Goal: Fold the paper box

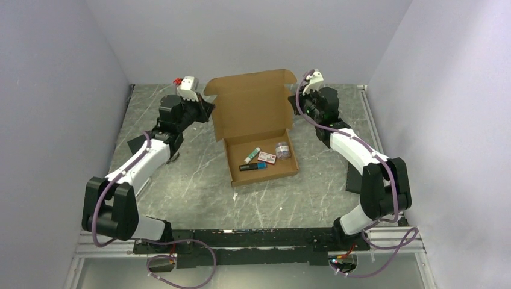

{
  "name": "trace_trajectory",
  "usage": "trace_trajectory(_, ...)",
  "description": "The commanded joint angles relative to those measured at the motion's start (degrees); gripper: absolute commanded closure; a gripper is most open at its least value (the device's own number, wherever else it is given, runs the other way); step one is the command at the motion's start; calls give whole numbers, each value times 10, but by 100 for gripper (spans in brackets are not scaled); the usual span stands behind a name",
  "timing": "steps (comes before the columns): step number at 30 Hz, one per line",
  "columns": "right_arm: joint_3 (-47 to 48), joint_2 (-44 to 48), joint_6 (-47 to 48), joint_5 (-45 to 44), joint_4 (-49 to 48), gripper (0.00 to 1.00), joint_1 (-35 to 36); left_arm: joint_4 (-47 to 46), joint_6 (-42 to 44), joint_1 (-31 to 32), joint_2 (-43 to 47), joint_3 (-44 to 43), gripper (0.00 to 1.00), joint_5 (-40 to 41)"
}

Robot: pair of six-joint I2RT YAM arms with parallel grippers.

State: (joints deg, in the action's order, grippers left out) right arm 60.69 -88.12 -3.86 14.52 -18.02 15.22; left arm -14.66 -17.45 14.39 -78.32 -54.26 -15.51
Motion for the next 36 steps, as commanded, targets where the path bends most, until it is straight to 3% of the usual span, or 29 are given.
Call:
trace_trajectory(1, -29, 17, -3, -4, -99, 100, 11, -79, 36, 17, -17, -18, 100, -4)
trace_trajectory(11, -123, 66, -35, 13, -148, 100, 11, -105, 67, 73, 30, 56, 100, 46)
trace_trajectory(36, -178, 160, -23, -10, -40, 100, 41, -44, 69, 168, 151, 135, 100, 181)
